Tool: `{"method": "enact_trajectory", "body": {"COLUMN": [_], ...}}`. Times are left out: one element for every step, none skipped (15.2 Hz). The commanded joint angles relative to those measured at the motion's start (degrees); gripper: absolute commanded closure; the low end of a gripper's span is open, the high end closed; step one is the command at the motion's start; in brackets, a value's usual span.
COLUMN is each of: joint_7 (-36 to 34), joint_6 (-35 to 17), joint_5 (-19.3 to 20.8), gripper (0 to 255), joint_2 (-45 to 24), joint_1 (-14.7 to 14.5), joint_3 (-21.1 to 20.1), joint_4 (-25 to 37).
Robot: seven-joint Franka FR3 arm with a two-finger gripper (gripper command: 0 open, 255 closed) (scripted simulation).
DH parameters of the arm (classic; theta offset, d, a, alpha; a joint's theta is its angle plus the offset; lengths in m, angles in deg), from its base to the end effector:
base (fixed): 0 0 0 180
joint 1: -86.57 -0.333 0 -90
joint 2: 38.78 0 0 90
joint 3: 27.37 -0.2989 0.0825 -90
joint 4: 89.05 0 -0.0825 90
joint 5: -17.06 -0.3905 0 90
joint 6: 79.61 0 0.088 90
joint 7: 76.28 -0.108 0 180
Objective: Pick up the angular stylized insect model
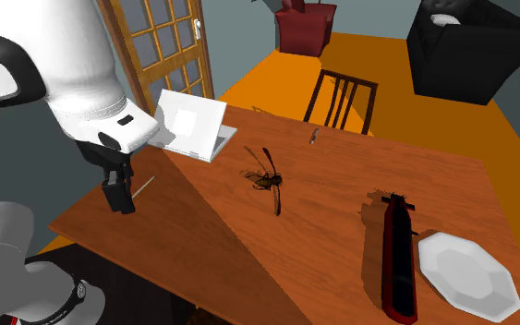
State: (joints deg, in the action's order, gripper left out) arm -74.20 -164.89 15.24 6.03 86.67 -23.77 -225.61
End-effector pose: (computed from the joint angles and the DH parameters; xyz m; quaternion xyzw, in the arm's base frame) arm 0.3156 -0.0209 0.5562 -0.9977 0.0033 0.0553 0.0403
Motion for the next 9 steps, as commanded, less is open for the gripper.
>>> {"method": "enact_trajectory", "body": {"joint_7": [0.0,0.2,0.4,0.6,0.9,1.2,1.5,1.8,2.2], "joint_6": [0.0,-1.7,-3.3,-4.9,-6.4,-7.9,-9.3,-10.7,-12.0], "joint_5": [0.0,-0.6,-1.1,-1.7,-2.3,-3.0,-3.6,-4.3,-5.0], "gripper": [0,0,0,0,0,0,0,0,0], "joint_2": [0.0,-1.9,-3.9,-5.8,-7.9,-9.9,-12.0,-14.2,-16.3], "joint_1": [0.0,-0.3,-0.5,-0.8,-1.1,-1.4,-1.7,-2.0,-2.3], "joint_3": [0.0,0.2,0.3,0.5,0.6,0.8,1.0,1.1,1.2], "joint_4": [0.0,0.1,0.3,0.5,0.8,1.2,1.7,2.3,3.0]}}
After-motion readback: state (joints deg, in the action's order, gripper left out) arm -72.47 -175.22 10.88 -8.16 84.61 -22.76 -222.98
